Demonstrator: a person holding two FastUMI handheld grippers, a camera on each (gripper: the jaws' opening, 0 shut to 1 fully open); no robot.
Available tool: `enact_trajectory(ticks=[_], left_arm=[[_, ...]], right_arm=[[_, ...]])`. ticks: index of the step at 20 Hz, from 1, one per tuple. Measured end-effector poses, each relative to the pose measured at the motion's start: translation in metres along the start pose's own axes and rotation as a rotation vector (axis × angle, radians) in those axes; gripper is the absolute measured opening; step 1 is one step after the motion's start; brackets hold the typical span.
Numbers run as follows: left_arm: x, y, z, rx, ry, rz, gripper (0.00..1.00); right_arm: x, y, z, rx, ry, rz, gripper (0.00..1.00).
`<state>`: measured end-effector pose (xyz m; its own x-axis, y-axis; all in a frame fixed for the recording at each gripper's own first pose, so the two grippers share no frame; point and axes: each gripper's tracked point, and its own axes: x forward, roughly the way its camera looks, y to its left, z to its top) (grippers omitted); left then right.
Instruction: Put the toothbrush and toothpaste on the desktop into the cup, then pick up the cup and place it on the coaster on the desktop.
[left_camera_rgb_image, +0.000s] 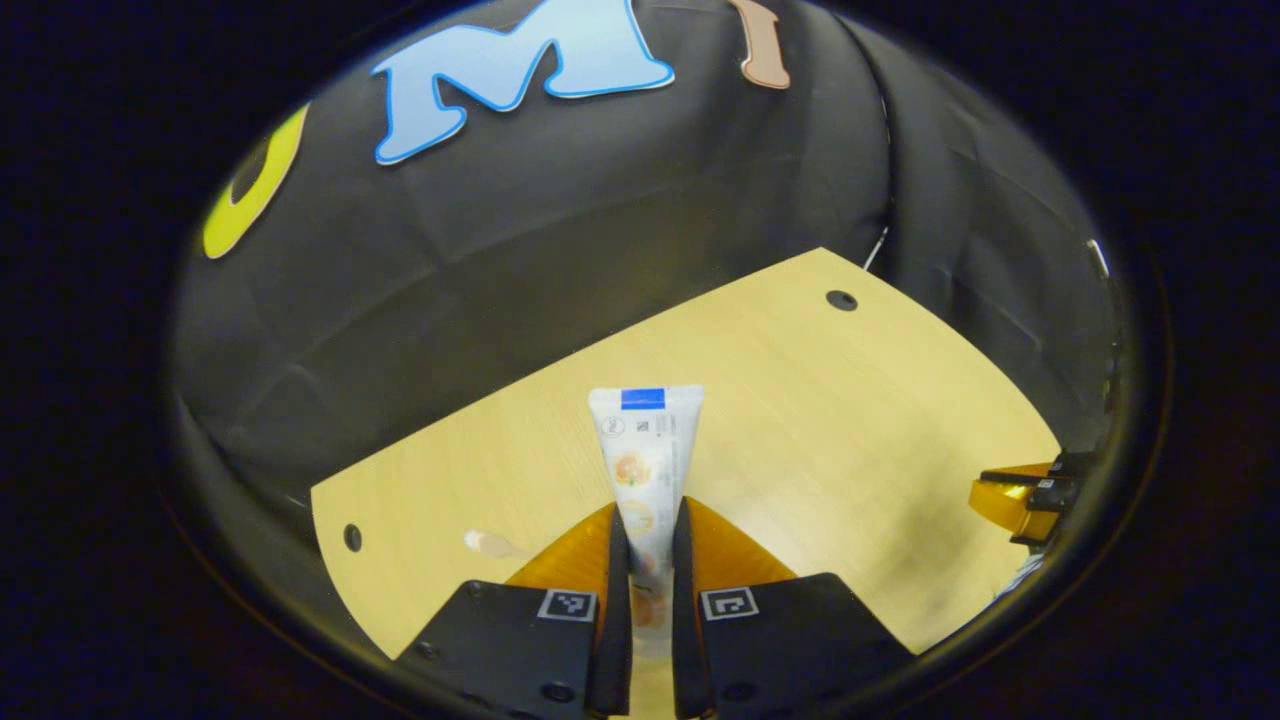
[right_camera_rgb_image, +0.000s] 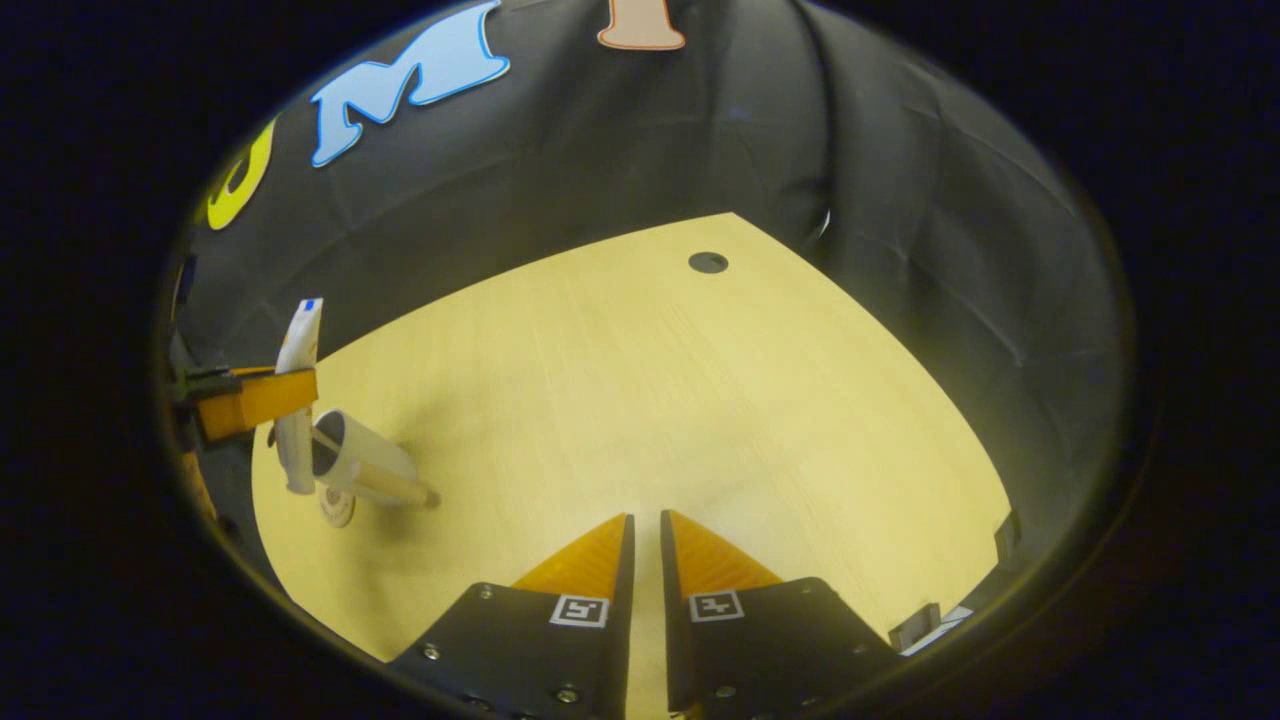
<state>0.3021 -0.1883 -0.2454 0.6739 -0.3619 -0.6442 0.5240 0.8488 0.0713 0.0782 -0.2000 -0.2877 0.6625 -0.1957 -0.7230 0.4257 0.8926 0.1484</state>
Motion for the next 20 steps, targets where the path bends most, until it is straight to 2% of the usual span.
enact_trajectory(ticks=[6, 7, 8, 9, 14, 20], left_arm=[[0.02, 0.013, 0.011, 0.046, -0.023, -0.001, 0.24], [0.021, 0.012, 0.012, 0.047, -0.029, -0.005, 0.23], [0.023, 0.013, 0.013, 0.042, -0.037, -0.008, 0.23], [0.025, 0.014, 0.012, 0.022, -0.051, -0.016, 0.24], [0.032, 0.025, 0.006, -0.101, -0.108, -0.024, 0.24], [0.025, 0.021, -0.018, -0.074, -0.143, -0.022, 0.24]], right_arm=[[-0.002, -0.009, -0.039, 0.019, 0.049, -0.019, 0.15], [-0.003, -0.011, -0.049, 0.026, 0.062, -0.021, 0.19], [-0.005, -0.012, -0.055, 0.032, 0.068, -0.022, 0.15], [-0.007, -0.013, -0.061, 0.036, 0.073, -0.024, 0.15], [-0.018, -0.022, -0.068, 0.047, 0.077, -0.049, 0.14], [-0.021, -0.012, -0.06, 0.035, 0.085, -0.045, 0.15]])
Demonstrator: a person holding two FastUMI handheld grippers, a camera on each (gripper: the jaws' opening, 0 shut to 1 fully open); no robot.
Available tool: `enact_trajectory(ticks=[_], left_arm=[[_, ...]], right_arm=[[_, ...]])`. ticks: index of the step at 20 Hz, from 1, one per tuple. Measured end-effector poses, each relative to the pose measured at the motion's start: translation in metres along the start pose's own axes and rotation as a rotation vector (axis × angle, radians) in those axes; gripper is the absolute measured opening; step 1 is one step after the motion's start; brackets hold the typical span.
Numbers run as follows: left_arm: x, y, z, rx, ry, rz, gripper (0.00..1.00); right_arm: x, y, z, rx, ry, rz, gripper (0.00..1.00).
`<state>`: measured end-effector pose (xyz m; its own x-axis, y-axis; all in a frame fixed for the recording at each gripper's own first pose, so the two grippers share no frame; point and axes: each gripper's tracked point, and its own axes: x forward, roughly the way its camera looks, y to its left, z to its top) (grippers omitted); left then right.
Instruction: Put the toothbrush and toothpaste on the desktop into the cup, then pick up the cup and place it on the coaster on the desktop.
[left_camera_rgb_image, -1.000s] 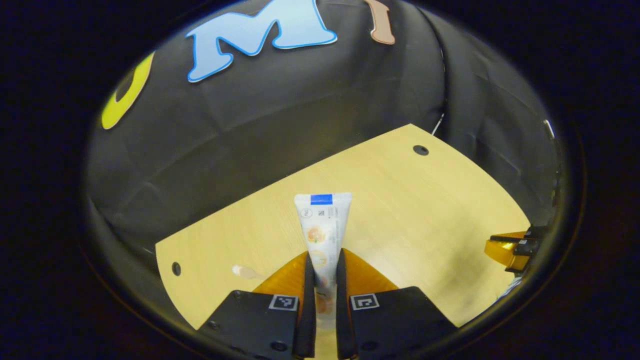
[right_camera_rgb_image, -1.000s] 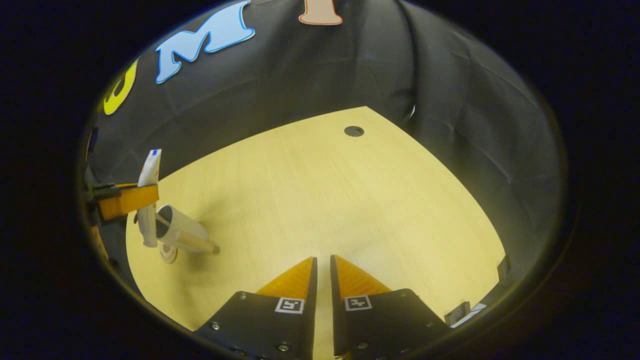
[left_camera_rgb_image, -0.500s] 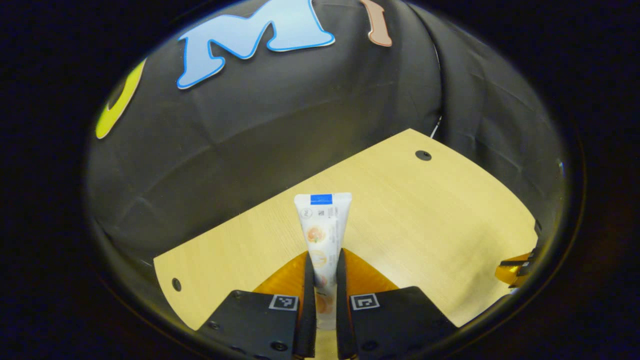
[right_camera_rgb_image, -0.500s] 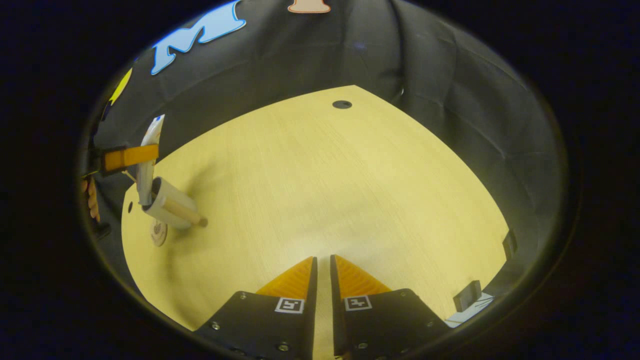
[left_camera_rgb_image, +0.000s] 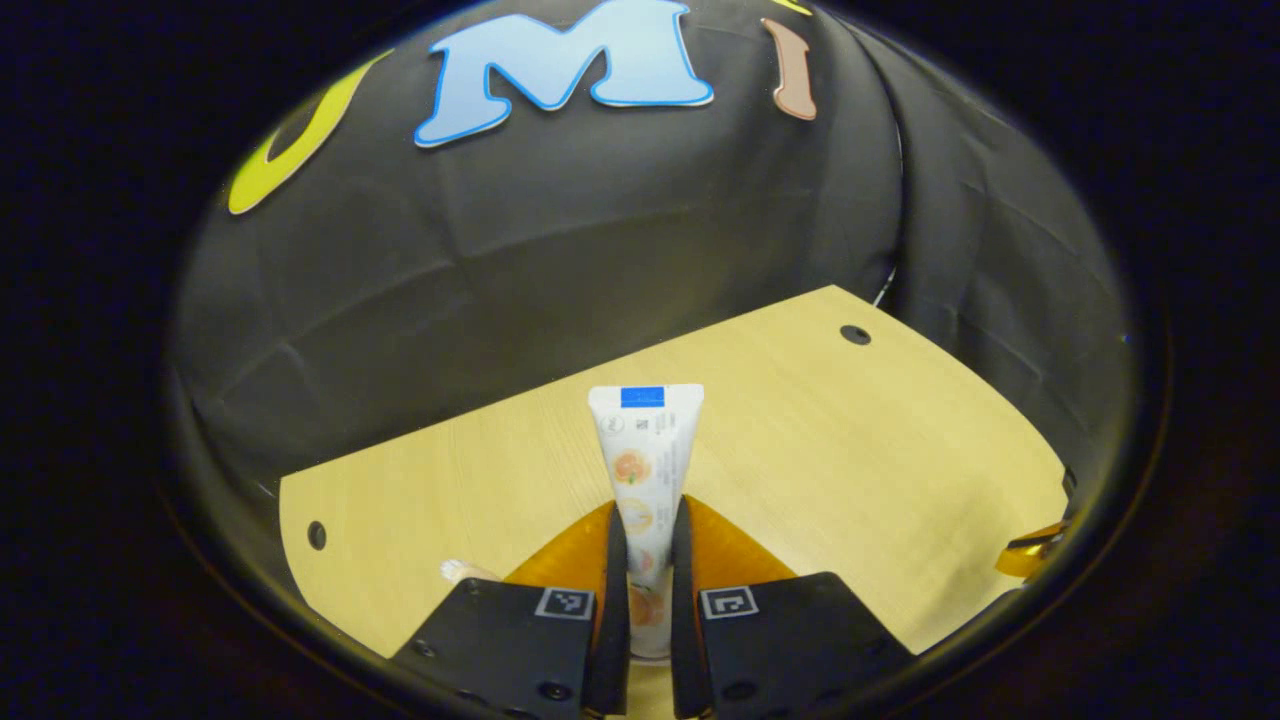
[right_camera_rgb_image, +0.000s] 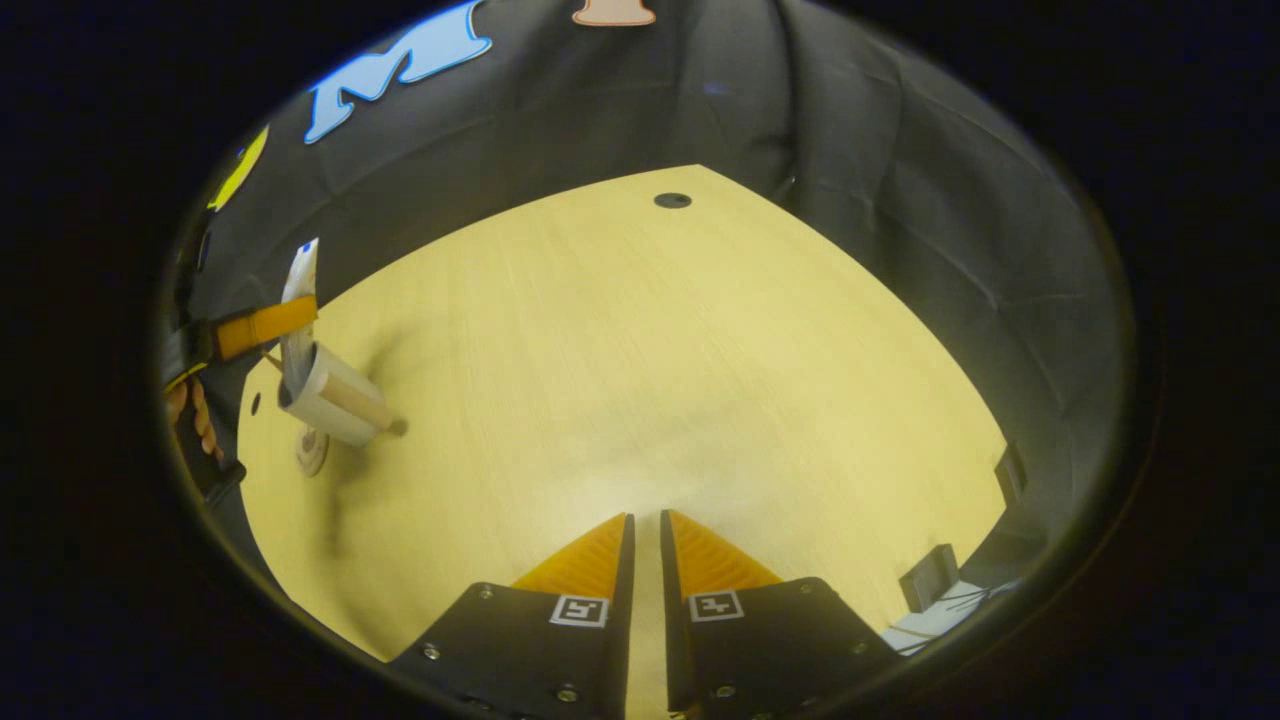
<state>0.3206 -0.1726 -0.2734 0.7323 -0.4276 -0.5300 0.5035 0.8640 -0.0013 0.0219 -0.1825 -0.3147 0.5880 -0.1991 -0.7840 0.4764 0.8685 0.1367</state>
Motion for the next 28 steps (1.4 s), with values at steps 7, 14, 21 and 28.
enact_trajectory(ticks=[7, 14, 21, 28], left_arm=[[-0.012, -0.003, -0.028, -0.057, 0.026, -0.008, 0.55], [-0.055, -0.007, -0.021, -0.053, -0.031, 0.013, 0.68], [-0.101, 0.007, -0.033, -0.105, -0.069, 0.041, 0.76], [-0.154, 0.043, -0.099, -0.171, -0.02, 0.112, 0.76]], right_arm=[[-0.007, 0.016, 0.004, -0.025, -0.007, 0.017, 0.15], [-0.015, 0.028, 0.009, -0.052, -0.029, 0.04, 0.14], [-0.03, 0.061, 0.022, -0.149, -0.069, 0.121, 0.14], [-0.028, 0.151, 0.061, -0.453, -0.091, 0.313, 0.17]])
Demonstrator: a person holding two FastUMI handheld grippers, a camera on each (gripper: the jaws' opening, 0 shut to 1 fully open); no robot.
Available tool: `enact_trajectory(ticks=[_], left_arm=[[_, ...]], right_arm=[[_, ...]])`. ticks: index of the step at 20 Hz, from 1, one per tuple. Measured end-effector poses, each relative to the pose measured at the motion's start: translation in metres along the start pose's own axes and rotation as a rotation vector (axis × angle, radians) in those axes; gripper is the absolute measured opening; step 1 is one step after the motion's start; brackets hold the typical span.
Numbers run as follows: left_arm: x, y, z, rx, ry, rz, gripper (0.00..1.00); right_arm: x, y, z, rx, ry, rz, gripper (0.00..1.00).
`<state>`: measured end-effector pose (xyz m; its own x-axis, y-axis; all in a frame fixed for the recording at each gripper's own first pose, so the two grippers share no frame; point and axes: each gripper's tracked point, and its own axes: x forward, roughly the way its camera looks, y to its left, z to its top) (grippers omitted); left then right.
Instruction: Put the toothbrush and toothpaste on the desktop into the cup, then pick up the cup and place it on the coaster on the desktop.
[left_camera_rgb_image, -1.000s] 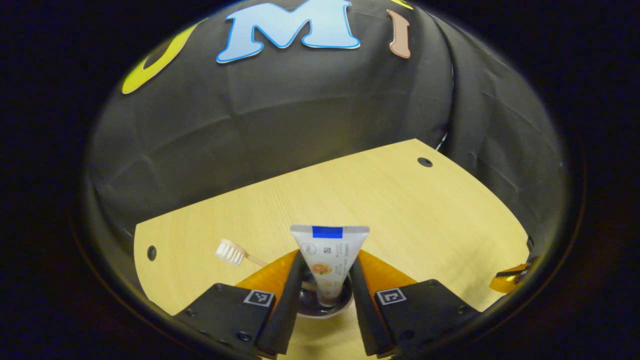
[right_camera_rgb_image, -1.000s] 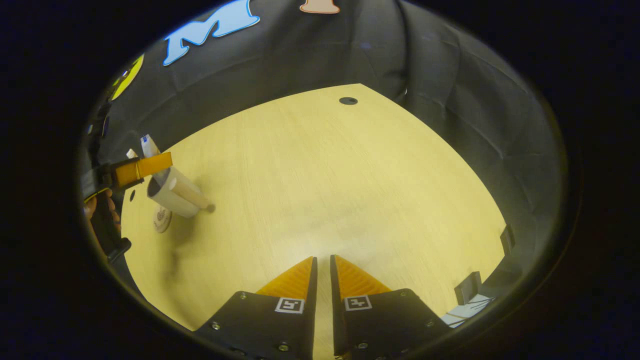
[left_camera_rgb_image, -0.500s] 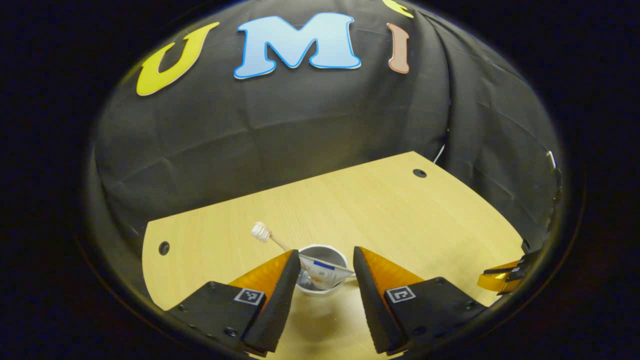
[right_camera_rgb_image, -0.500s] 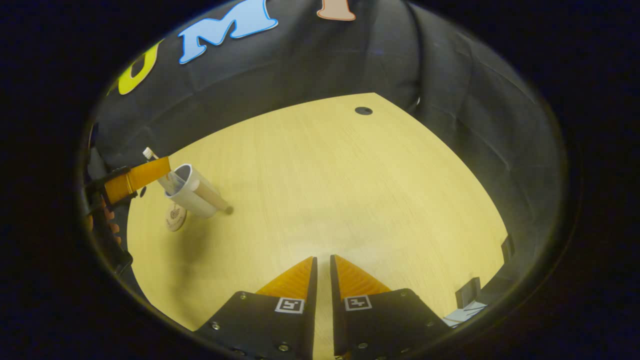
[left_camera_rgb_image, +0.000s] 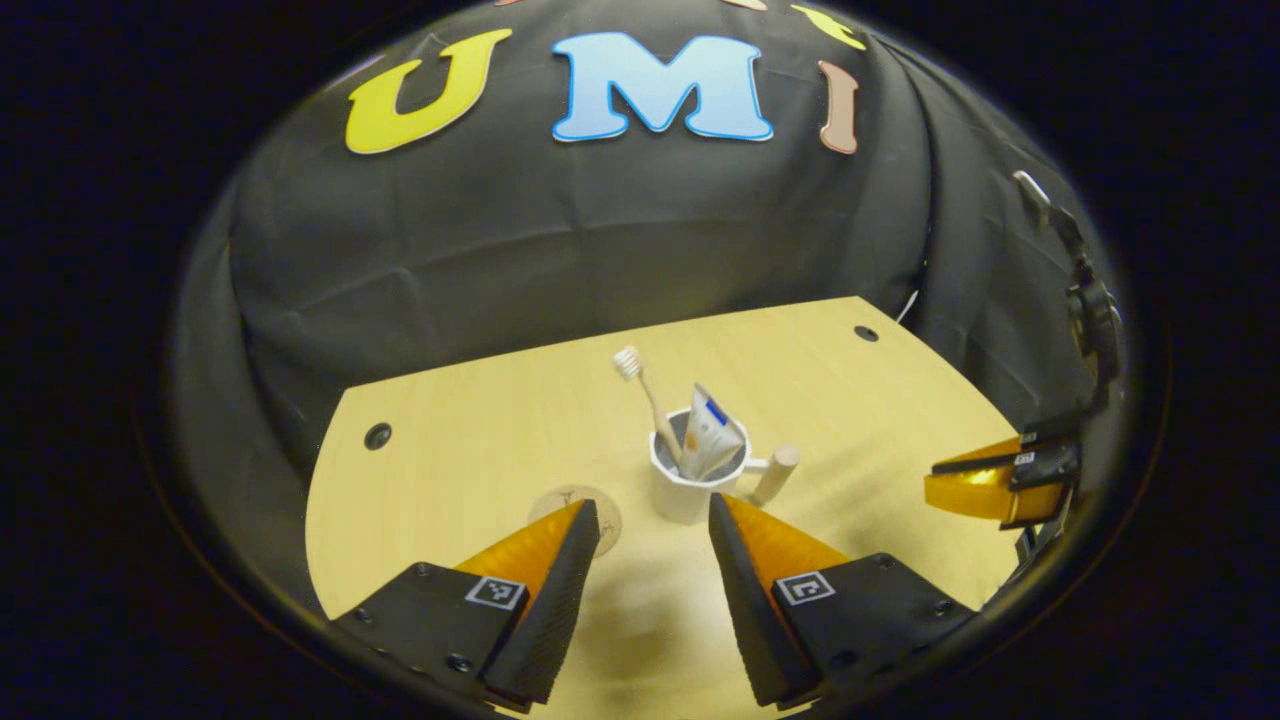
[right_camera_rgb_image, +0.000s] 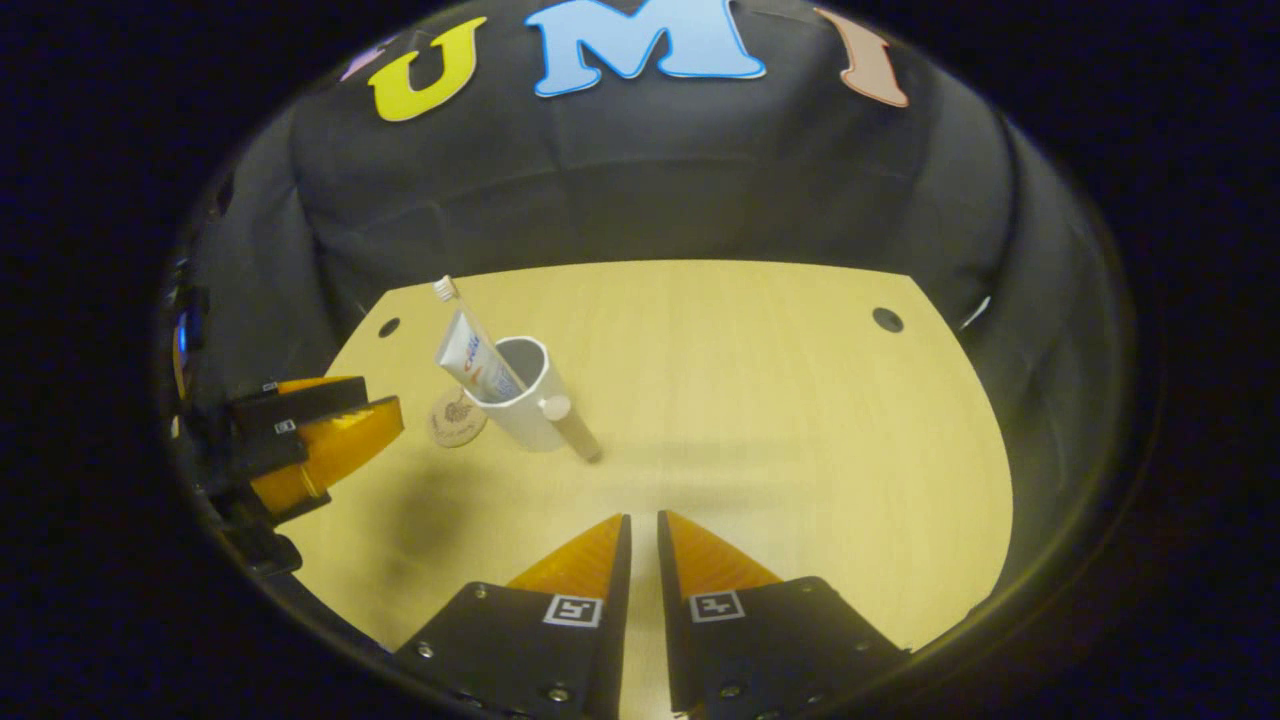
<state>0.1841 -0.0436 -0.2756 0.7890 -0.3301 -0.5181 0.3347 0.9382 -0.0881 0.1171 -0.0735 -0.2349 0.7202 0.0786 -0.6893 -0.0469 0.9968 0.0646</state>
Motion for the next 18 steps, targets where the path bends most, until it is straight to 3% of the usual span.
enact_trajectory(ticks=[1, 6, 7, 18], left_arm=[[-0.008, 0.011, -0.011, -0.013, 0.011, 0.023, 0.76], [-0.028, 0.046, -0.043, -0.073, 0.045, 0.09, 0.76], [-0.032, 0.054, -0.052, -0.092, 0.058, 0.113, 0.76], [-0.061, 0.092, -0.088, -0.17, 0.119, 0.212, 0.76]], right_arm=[[0.011, 0.007, 0.009, -0.056, 0.011, 0.021, 0.14], [0.042, 0.029, 0.03, -0.198, 0.056, 0.08, 0.27], [0.054, 0.035, 0.035, -0.236, 0.073, 0.095, 0.26], [0.102, 0.049, 0.035, -0.364, 0.184, 0.137, 0.29]])
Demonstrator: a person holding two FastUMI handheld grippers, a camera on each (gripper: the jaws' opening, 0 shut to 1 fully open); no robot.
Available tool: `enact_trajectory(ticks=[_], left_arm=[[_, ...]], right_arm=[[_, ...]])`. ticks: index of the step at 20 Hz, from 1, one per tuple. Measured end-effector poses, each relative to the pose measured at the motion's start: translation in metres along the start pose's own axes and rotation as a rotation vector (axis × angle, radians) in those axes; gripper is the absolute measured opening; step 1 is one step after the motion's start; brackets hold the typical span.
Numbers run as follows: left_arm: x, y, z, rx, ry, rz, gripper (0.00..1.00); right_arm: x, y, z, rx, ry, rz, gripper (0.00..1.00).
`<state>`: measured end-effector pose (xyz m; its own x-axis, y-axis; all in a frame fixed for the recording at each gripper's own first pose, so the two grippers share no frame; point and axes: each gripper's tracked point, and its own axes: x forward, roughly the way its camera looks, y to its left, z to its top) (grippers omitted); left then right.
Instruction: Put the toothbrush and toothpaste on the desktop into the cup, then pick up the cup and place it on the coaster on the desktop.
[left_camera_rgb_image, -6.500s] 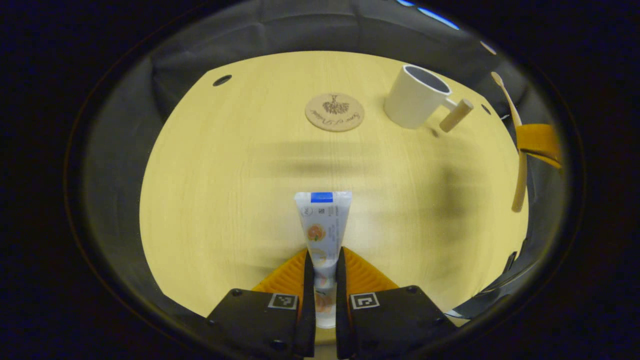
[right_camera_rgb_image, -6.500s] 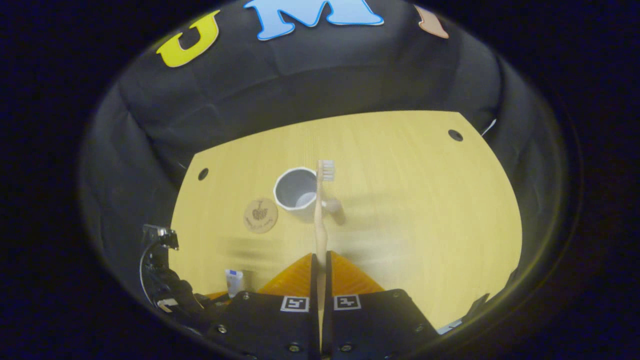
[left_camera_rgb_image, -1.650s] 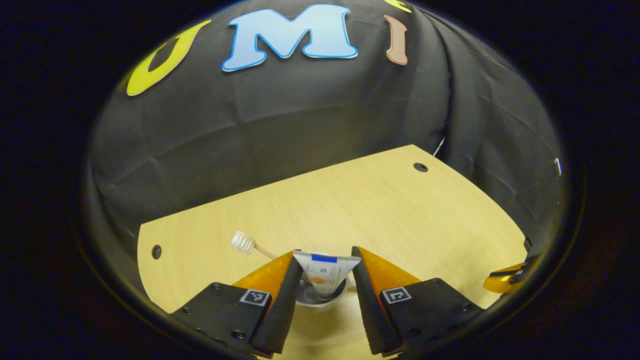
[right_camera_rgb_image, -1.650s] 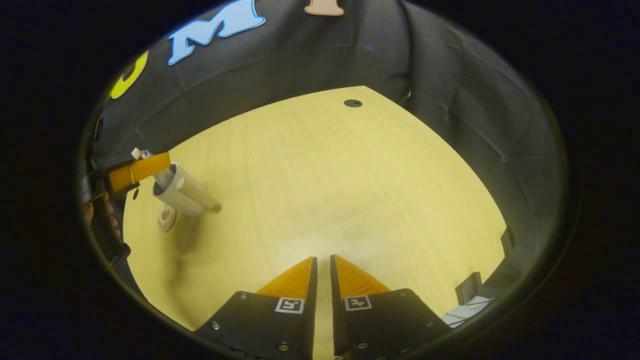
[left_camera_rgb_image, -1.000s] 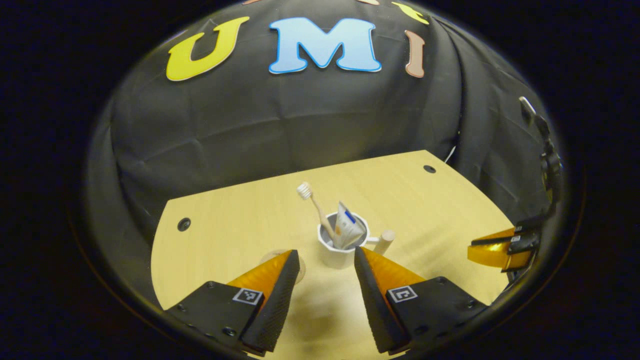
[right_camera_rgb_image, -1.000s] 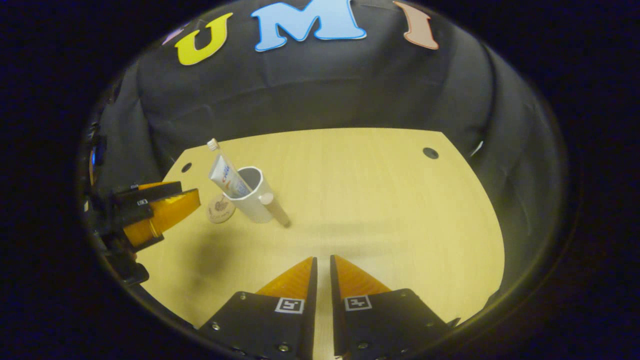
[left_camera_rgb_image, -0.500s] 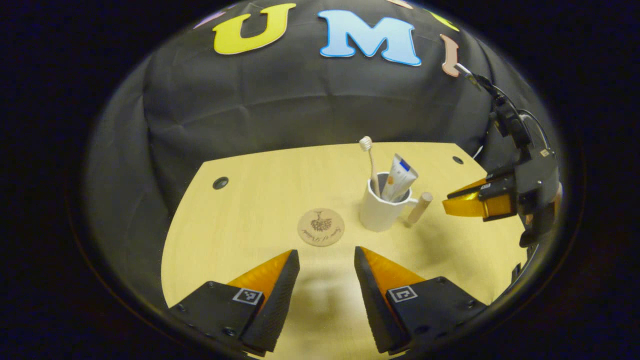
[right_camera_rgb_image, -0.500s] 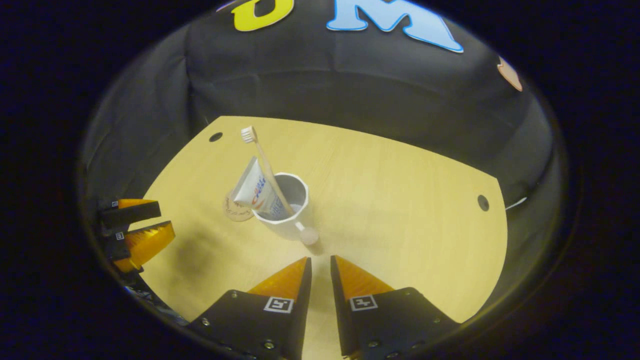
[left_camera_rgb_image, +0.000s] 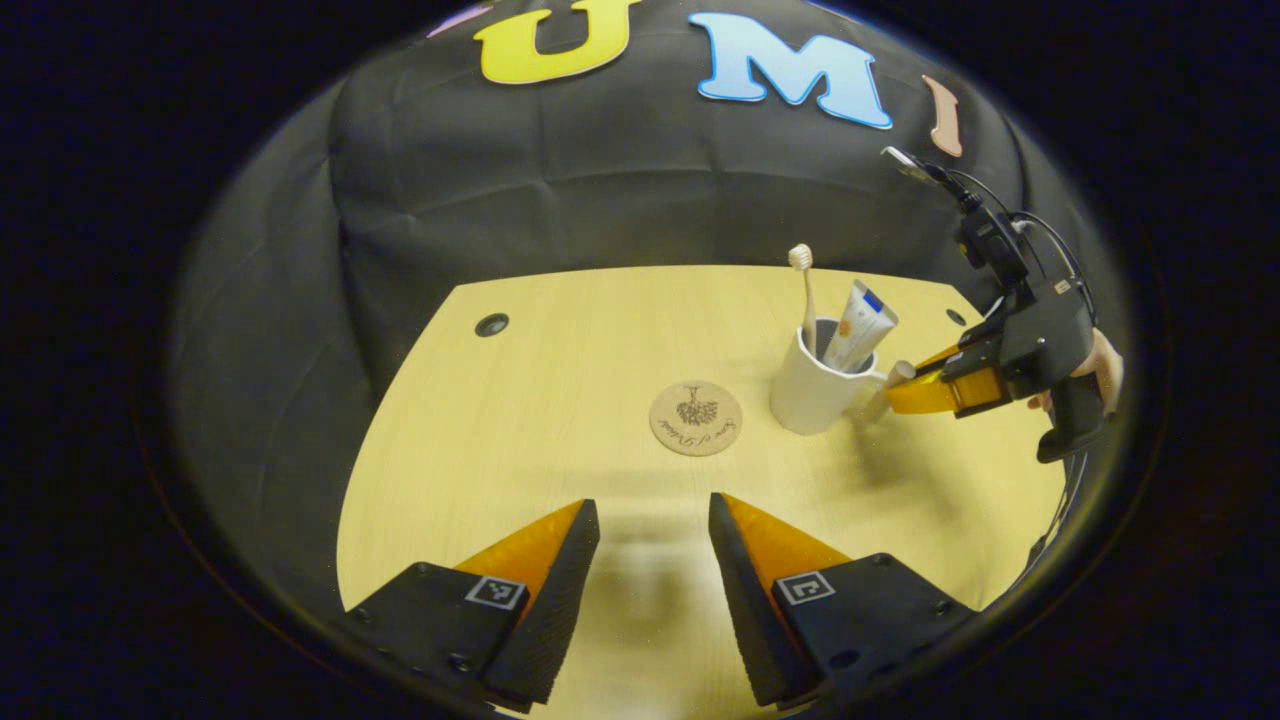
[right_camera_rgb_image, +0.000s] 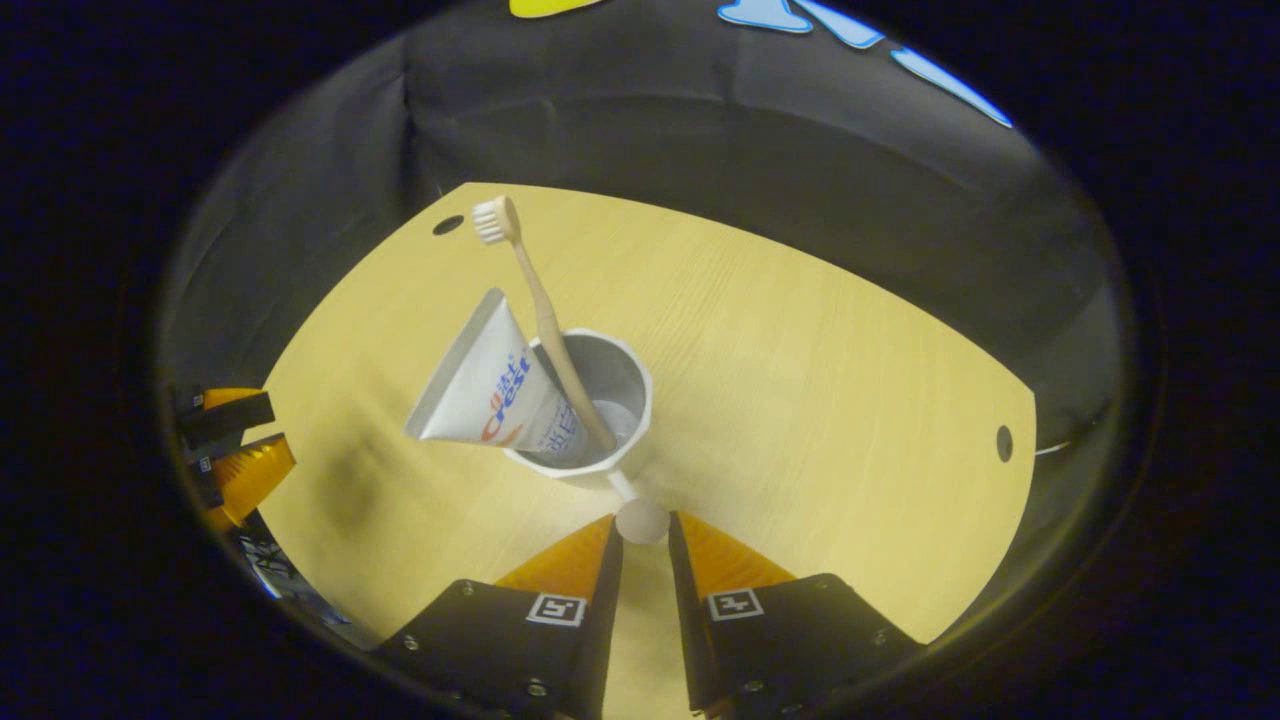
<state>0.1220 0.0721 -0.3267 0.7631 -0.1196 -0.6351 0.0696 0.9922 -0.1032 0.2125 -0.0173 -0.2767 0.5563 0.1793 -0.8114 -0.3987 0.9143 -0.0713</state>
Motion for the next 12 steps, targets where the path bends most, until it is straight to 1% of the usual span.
enact_trajectory(ticks=[3, 4, 6, 7, 8, 9, 12], left_arm=[[0.001, -0.001, -0.007, -0.014, 0.014, 0.007, 0.76], [-0.001, -0.001, -0.008, -0.018, 0.018, 0.01, 0.76], [-0.003, 0.002, -0.013, -0.034, 0.027, 0.014, 0.76], [-0.004, 0.003, -0.014, -0.038, 0.03, 0.019, 0.76], [-0.005, 0.001, -0.016, -0.042, 0.035, 0.021, 0.76], [-0.006, 0.002, -0.017, -0.044, 0.037, 0.024, 0.76], [-0.009, 0.001, -0.02, -0.053, 0.041, 0.027, 0.76]], right_arm=[[0.003, -0.002, 0.009, -0.039, 0.005, 0.002, 0.29], [0.004, -0.002, 0.012, -0.059, 0.01, 0.002, 0.26], [0.009, 0.0, 0.016, -0.102, 0.021, 0.007, 0.34], [0.01, 0.002, 0.016, -0.111, 0.027, 0.014, 0.25], [0.012, 0.004, 0.017, -0.117, 0.036, 0.021, 0.26], [0.013, 0.005, 0.018, -0.121, 0.037, 0.025, 0.3], [0.016, 0.012, 0.021, -0.134, 0.02, 0.038, 0.3]])
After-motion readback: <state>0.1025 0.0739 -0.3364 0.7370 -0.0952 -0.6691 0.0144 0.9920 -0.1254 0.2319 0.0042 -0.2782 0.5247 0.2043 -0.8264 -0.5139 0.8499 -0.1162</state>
